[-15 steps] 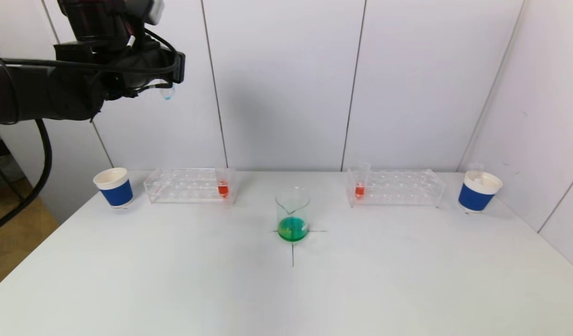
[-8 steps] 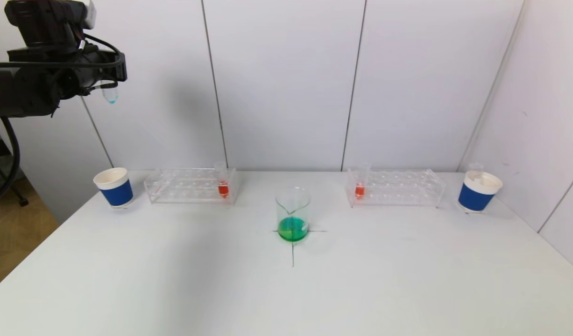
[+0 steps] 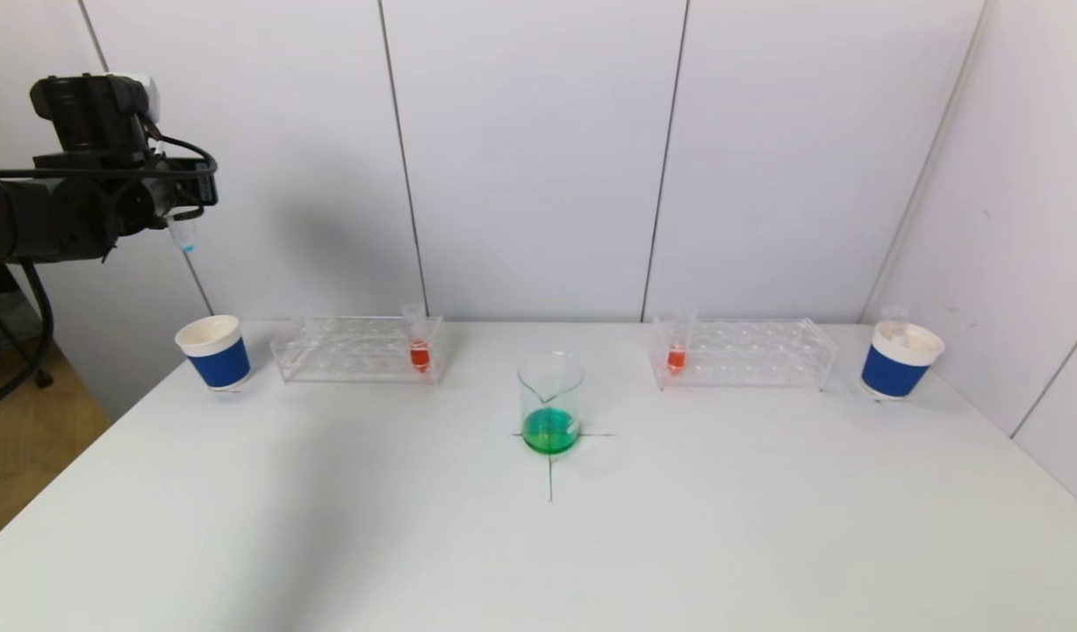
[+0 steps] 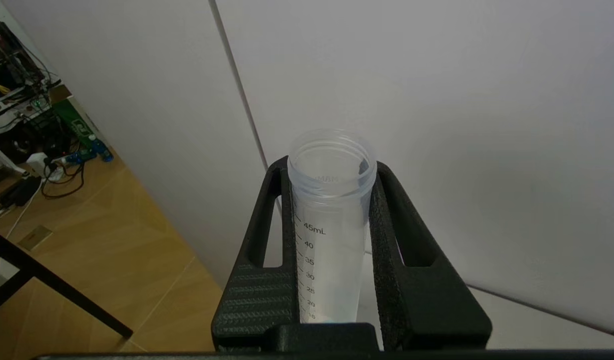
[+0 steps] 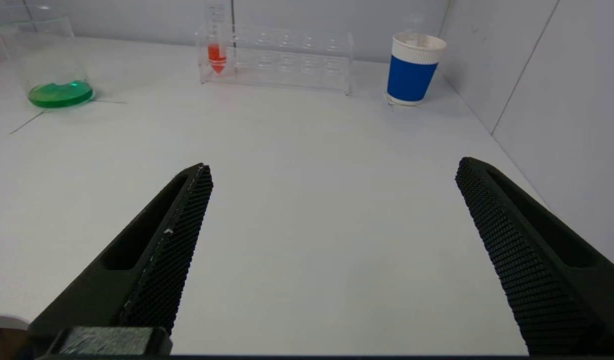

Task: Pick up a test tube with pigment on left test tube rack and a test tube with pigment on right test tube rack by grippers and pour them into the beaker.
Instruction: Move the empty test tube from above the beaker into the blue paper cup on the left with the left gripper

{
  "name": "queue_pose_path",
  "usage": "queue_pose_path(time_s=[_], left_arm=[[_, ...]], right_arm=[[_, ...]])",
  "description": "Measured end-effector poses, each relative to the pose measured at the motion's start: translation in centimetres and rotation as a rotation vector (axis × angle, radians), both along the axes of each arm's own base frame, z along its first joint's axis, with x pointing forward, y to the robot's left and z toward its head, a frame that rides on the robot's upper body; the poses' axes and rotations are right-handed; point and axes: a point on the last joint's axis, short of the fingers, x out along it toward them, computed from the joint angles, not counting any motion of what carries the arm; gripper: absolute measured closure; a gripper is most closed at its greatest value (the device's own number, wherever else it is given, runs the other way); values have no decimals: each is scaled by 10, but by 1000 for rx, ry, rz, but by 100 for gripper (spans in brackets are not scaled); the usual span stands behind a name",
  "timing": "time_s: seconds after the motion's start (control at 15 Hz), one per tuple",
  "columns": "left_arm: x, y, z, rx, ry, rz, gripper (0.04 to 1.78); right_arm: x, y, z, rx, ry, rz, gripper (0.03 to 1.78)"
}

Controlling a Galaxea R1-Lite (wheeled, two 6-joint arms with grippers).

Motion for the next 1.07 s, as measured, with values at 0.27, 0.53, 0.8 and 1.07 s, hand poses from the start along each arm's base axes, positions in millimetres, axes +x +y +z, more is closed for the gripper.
queue_pose_path(time_s=[0.27,0.53,0.8,1.07], left_arm=[[2,1,-32,12,-11,19,138],[4,8,-60,9,-7,43,138],[10,22,-80,10,1,71,138],[16,29,-102,-5,37,84,138]], right_arm=[[0,0,0,0,0,0,4],[0,0,0,0,0,0,4],[0,0,0,0,0,0,4],[0,0,0,0,0,0,4]])
